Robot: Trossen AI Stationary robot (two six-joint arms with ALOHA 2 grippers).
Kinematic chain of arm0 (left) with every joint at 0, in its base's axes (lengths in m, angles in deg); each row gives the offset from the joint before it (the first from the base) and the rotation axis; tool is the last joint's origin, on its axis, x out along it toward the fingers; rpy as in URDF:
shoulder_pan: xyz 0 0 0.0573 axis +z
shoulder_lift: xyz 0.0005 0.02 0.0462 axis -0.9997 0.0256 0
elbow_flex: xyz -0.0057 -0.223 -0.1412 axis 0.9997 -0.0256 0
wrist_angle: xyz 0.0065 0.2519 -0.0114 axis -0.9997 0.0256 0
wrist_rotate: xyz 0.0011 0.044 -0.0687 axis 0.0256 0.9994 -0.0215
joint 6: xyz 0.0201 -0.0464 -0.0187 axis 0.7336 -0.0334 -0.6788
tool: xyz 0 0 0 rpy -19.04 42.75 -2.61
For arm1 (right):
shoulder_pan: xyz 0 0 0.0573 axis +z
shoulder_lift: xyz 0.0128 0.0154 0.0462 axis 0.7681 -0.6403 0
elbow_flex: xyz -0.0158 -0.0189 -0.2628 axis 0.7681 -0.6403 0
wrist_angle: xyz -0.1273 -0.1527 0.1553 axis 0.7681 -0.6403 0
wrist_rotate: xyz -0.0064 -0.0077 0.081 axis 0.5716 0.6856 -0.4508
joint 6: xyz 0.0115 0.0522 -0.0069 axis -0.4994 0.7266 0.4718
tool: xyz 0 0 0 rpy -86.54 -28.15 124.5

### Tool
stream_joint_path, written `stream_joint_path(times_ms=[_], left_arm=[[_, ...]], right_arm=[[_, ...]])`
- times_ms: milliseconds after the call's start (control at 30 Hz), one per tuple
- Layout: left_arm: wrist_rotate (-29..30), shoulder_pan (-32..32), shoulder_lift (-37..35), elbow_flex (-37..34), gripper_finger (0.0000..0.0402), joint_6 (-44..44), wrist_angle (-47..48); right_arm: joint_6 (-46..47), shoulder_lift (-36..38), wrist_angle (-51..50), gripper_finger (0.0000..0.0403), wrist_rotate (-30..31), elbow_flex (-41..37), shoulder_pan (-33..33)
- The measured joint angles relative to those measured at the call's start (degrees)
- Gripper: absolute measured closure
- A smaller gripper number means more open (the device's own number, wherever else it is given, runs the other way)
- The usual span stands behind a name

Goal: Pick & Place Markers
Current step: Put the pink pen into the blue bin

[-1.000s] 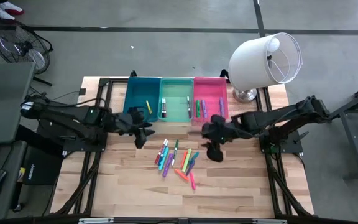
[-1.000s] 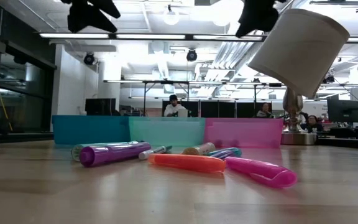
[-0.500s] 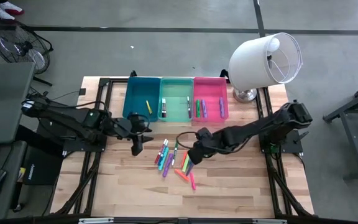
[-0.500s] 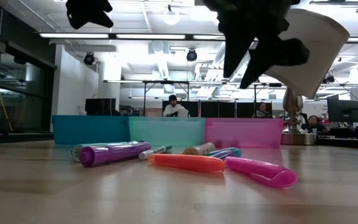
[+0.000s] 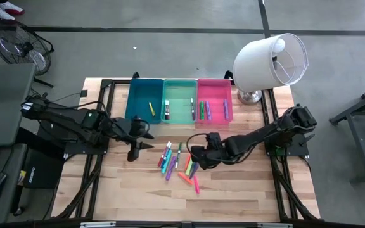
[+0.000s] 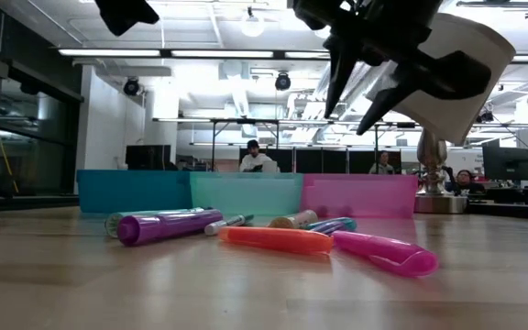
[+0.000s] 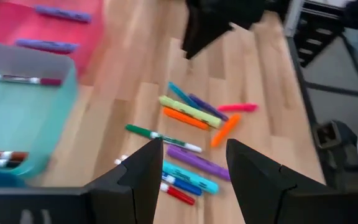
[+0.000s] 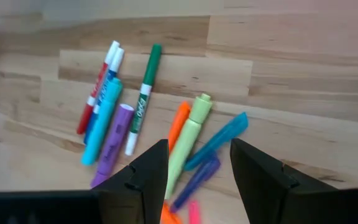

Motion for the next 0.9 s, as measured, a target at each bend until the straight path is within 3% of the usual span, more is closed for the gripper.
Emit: stream_joint_path(times_ms=[167,333,633,900], left_arm=[[-3.01,-0.69,0.0,0.0,0.0227,1.49,0.62],[-1.77,-3.68,-0.68,0.0,0.0227,1.5,0.96],[6.3,-11.01,-2.79,0.0,0.0227,-0.1,4.44],[11.11,-15.85,-4.51,-0.04,0.0227,-3.26,7.77]], right_arm=[[0.51,-0.25,1.26,0.024,0.24,0.0,-0.23],[4.44,-1.21,0.44,0.024,-0.84,-0.02,-1.01],[8.12,-5.66,1.74,0.024,-4.1,-0.11,-1.46],[4.5,-5.55,1.1,0.024,-8.76,-0.07,0.69]])
